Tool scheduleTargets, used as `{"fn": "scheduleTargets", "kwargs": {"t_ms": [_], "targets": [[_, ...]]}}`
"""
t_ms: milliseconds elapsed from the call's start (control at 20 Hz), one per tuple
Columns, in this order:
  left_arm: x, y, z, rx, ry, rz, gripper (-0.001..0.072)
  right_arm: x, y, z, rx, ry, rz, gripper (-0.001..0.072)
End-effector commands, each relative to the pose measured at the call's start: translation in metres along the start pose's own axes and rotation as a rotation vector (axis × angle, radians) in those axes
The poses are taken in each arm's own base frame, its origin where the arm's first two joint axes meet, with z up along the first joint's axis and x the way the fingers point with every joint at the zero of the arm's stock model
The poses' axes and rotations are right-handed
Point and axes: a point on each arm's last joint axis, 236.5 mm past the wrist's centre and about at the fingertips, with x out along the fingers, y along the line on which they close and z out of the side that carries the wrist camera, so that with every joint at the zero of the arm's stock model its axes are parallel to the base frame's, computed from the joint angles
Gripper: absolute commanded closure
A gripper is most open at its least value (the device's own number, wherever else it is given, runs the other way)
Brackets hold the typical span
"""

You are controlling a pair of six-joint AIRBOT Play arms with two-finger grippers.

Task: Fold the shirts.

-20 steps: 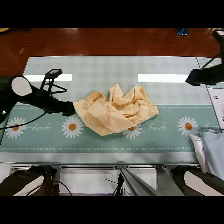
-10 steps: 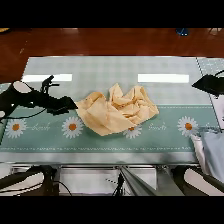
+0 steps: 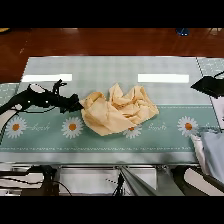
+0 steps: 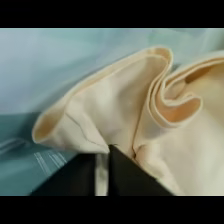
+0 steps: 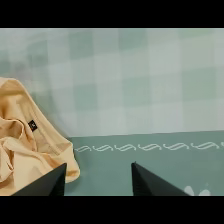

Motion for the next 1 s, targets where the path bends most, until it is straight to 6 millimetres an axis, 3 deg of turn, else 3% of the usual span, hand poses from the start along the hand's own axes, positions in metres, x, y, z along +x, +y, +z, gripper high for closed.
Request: {"fn": "scheduleTargets", "kwargs": {"t_ms": [0, 100, 200, 350, 450, 650, 800, 950], "targets": [[0.004, -0.007, 0.006, 0.005, -0.009, -0.031, 0.0683, 0.0, -0.002, -0.004, -0.002, 0.016, -0.007, 0.0221], [-0.001, -0.009, -0.003, 0.051, 0.027, -0.048, 0.0684, 0.002, -0.011, -0.008, -0.011, 0.034, -0.042, 0.0221], [-0.009, -0.015, -0.009, 0.102, 0.047, -0.066, 0.0684, 0.017, -0.01, -0.022, 0.027, 0.076, -0.006, 0.0221], [-0.023, -0.026, -0.008, 0.139, 0.019, -0.078, 0.0684, 0.056, 0.011, -0.057, 0.143, 0.165, 0.165, 0.0218], [-0.031, -0.034, -0.008, 0.157, 0.002, -0.085, 0.0684, 0.078, 0.024, -0.079, 0.22, 0.21, 0.273, 0.0169], [-0.04, -0.042, -0.01, 0.181, -0.012, -0.095, 0.0684, 0.107, 0.018, -0.122, 0.298, 0.299, 0.303, 0.0169], [-0.046, -0.047, -0.009, 0.193, -0.027, -0.098, 0.0684, 0.119, 0.02, -0.132, 0.316, 0.29, 0.312, 0.017], [-0.05, -0.051, -0.009, 0.204, -0.04, -0.101, 0.0684, 0.135, 0.039, -0.136, 0.233, 0.292, 0.286, 0.0172]]}}
